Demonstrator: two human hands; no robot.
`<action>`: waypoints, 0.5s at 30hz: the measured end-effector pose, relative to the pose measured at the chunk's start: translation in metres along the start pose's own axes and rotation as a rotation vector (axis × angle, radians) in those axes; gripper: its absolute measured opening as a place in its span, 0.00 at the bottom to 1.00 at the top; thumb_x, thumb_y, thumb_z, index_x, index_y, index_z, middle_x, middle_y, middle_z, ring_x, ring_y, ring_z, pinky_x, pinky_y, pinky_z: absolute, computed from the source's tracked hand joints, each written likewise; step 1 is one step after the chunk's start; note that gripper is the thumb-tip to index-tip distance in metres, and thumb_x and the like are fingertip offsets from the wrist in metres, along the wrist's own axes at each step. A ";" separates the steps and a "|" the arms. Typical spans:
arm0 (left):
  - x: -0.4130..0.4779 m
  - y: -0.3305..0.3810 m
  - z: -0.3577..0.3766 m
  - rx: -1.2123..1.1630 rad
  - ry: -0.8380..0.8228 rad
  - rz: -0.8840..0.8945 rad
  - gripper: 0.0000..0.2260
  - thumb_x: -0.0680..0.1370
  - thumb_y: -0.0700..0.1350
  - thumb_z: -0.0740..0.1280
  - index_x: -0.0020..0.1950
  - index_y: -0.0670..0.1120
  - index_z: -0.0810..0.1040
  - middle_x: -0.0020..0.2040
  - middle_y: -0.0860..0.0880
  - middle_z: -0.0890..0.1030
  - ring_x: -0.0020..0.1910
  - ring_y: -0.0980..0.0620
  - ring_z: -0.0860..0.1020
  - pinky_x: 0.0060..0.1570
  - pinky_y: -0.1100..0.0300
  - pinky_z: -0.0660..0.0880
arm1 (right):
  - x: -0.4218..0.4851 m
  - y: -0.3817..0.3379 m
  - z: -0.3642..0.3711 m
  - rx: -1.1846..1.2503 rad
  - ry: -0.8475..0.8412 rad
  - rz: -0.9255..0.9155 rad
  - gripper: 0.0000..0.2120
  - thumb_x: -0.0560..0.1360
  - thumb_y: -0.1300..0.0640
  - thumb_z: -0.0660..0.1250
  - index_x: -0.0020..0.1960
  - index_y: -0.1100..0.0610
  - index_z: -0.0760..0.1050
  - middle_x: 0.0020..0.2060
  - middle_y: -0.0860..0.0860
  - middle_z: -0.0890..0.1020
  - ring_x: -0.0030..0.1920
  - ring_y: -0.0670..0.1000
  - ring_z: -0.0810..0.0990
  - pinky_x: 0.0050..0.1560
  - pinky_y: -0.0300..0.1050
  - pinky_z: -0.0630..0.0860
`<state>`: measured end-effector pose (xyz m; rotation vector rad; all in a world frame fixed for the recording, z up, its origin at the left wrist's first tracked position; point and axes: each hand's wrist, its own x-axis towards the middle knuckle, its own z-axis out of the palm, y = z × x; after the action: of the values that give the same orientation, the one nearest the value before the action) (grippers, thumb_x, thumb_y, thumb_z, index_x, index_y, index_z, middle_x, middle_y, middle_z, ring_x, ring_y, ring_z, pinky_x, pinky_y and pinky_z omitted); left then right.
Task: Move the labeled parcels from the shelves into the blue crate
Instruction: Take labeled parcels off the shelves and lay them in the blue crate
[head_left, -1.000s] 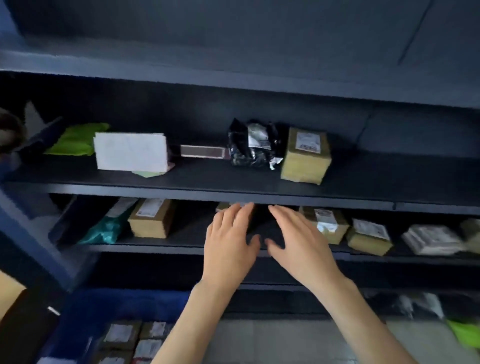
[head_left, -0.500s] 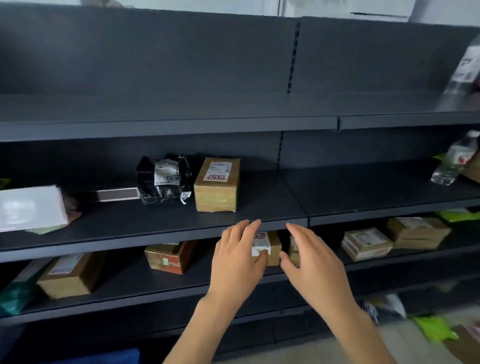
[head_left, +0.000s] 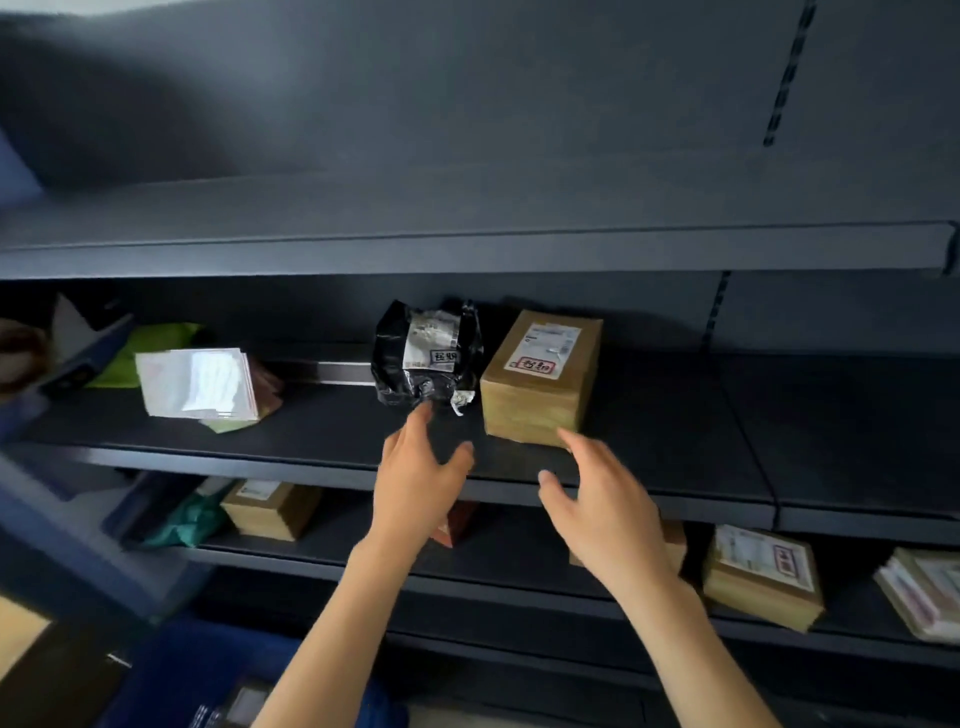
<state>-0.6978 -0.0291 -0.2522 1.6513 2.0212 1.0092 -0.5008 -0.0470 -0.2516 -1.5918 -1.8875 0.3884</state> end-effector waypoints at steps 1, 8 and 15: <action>0.018 -0.008 -0.003 -0.022 0.022 -0.044 0.31 0.76 0.56 0.68 0.76 0.49 0.62 0.71 0.50 0.72 0.73 0.48 0.65 0.66 0.49 0.69 | 0.014 -0.001 0.008 0.034 0.006 0.026 0.27 0.78 0.44 0.61 0.75 0.47 0.62 0.69 0.44 0.71 0.68 0.48 0.71 0.59 0.47 0.74; 0.137 -0.038 0.004 -0.108 0.068 -0.195 0.44 0.70 0.63 0.71 0.78 0.46 0.56 0.77 0.44 0.64 0.76 0.36 0.58 0.72 0.41 0.59 | 0.089 -0.003 0.048 0.232 0.129 0.211 0.37 0.77 0.43 0.64 0.79 0.49 0.49 0.79 0.50 0.51 0.78 0.52 0.52 0.70 0.51 0.62; 0.163 -0.050 0.028 -0.204 0.115 -0.347 0.55 0.65 0.59 0.79 0.80 0.44 0.49 0.76 0.36 0.61 0.75 0.34 0.59 0.71 0.41 0.61 | 0.131 0.028 0.062 0.474 0.099 0.469 0.40 0.75 0.34 0.60 0.79 0.49 0.49 0.72 0.49 0.70 0.68 0.54 0.73 0.63 0.52 0.73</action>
<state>-0.7580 0.1307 -0.2793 1.1142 2.1003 1.1550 -0.5273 0.0956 -0.2794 -1.6617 -1.2114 0.8676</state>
